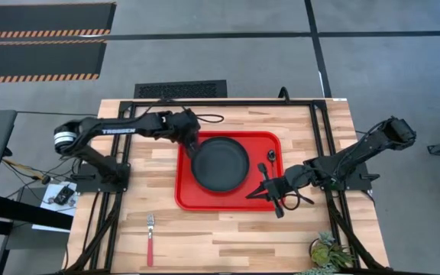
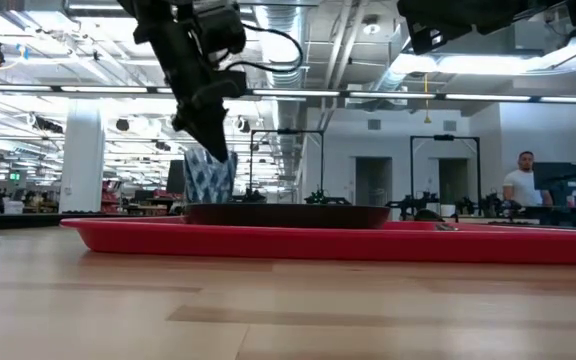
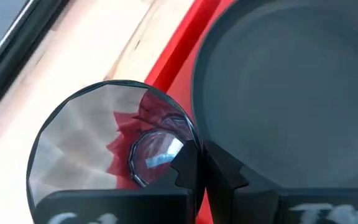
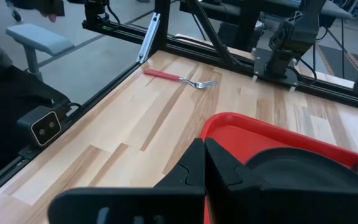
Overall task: Pick and place plate/cup/fork/spoon on tray
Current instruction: Put the blue cup to the top left of the black plate on the red serving tray, then adjust the red serving tray
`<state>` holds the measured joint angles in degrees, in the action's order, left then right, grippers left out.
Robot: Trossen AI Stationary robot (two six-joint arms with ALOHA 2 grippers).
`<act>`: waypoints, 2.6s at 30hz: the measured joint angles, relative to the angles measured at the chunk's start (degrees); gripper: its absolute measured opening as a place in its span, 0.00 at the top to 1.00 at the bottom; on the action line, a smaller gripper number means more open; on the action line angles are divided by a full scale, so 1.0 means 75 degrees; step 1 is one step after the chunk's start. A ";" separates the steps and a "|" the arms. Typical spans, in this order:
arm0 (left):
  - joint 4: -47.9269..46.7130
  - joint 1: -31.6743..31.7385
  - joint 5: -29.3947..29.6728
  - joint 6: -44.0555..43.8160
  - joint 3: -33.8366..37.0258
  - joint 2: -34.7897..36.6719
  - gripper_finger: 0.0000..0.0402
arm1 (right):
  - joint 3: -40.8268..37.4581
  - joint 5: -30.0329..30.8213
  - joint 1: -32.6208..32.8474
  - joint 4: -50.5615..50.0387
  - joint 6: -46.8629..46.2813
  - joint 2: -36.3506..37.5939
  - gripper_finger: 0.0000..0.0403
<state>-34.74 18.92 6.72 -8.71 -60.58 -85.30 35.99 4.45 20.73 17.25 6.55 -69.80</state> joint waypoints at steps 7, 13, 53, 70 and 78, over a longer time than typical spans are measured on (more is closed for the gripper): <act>0.0311 -0.0003 -0.0046 -0.0017 -0.0023 -0.0372 1.00 | 0.0000 0.0003 0.0003 0.0012 -0.0003 0.0000 0.97; 0.0273 0.0000 -0.0037 -0.0097 -0.0020 -0.0375 1.00 | 0.0000 0.0006 0.0026 0.0024 0.0000 0.0000 0.97; -0.0519 -0.0224 0.0018 0.0493 -0.1125 -0.0320 0.75 | 0.0000 0.0012 0.0032 -0.0269 -0.0149 0.0000 0.97; 0.4700 -0.3970 -0.0663 0.1101 0.1884 0.1761 0.98 | -0.0006 0.0485 0.1230 -0.2433 -0.3529 -0.0401 0.97; 0.6477 -0.5136 -0.0466 0.0800 0.2797 0.1738 1.00 | 0.0014 0.0595 0.2133 -0.3043 -0.5649 -0.1575 0.97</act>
<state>13.84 -19.60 3.22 -2.71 -39.60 -72.27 36.10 8.91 36.73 -5.57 -35.82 -81.62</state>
